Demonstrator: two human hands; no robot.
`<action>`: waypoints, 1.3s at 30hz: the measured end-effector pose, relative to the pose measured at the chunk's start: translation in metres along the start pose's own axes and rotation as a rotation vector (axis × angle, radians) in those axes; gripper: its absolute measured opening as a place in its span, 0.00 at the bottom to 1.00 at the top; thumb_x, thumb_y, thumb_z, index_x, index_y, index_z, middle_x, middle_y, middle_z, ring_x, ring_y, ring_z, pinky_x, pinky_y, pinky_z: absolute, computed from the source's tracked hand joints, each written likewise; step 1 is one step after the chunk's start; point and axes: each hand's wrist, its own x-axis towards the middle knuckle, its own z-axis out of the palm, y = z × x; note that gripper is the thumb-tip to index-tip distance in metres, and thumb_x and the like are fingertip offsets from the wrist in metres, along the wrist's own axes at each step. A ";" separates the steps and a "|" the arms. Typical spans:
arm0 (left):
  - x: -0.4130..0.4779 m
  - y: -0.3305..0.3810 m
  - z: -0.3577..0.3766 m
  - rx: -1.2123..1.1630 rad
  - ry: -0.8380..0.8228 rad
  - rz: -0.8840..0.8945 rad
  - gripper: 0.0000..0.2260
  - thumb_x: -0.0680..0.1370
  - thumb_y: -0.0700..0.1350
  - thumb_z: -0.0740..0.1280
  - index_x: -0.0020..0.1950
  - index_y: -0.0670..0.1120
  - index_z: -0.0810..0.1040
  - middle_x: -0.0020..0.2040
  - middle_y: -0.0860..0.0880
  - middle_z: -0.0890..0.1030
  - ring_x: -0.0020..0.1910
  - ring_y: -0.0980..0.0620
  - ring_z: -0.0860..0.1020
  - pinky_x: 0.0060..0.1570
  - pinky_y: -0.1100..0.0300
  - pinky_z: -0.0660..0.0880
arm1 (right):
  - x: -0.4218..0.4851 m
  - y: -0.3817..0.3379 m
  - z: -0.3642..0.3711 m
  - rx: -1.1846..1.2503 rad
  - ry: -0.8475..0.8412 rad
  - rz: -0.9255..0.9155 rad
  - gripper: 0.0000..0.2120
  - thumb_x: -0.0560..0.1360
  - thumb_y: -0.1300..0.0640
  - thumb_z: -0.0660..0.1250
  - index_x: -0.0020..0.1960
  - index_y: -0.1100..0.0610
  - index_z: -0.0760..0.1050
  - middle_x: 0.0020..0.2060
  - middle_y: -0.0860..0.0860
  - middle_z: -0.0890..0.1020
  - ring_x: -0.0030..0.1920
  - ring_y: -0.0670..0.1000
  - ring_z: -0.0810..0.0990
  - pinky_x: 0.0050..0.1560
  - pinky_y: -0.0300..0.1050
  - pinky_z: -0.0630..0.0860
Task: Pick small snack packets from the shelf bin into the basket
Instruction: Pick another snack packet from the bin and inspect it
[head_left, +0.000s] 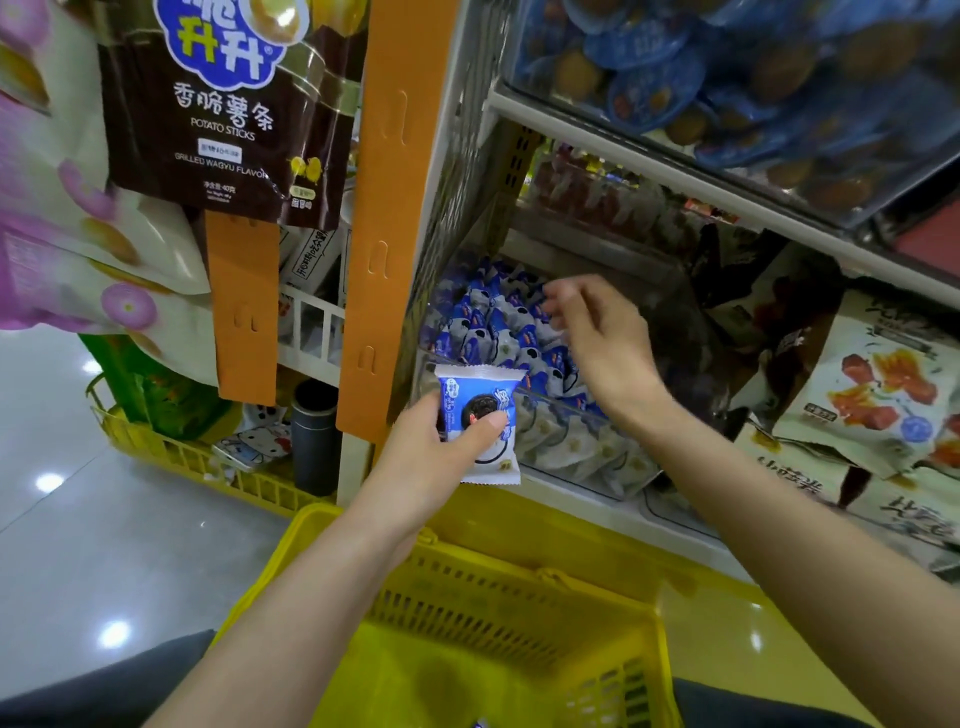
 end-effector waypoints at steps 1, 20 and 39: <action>-0.002 -0.002 0.001 0.013 -0.010 -0.003 0.05 0.76 0.48 0.67 0.51 0.55 0.75 0.47 0.56 0.81 0.40 0.66 0.79 0.30 0.79 0.69 | -0.017 -0.006 -0.002 0.015 -0.021 -0.045 0.09 0.80 0.53 0.56 0.53 0.51 0.74 0.42 0.42 0.79 0.44 0.42 0.77 0.47 0.37 0.73; -0.014 -0.033 0.024 0.118 0.007 -0.050 0.09 0.78 0.47 0.63 0.45 0.43 0.76 0.41 0.42 0.82 0.41 0.51 0.82 0.35 0.63 0.75 | -0.124 0.019 0.000 0.158 -0.202 0.147 0.05 0.75 0.54 0.67 0.42 0.53 0.78 0.34 0.45 0.80 0.34 0.40 0.77 0.35 0.36 0.73; -0.014 -0.030 0.023 -0.012 0.102 -0.007 0.11 0.72 0.45 0.71 0.53 0.46 0.76 0.48 0.48 0.83 0.44 0.55 0.82 0.42 0.62 0.78 | -0.117 0.017 -0.016 0.620 -0.233 0.601 0.12 0.77 0.67 0.62 0.59 0.64 0.66 0.49 0.61 0.80 0.40 0.49 0.81 0.37 0.36 0.80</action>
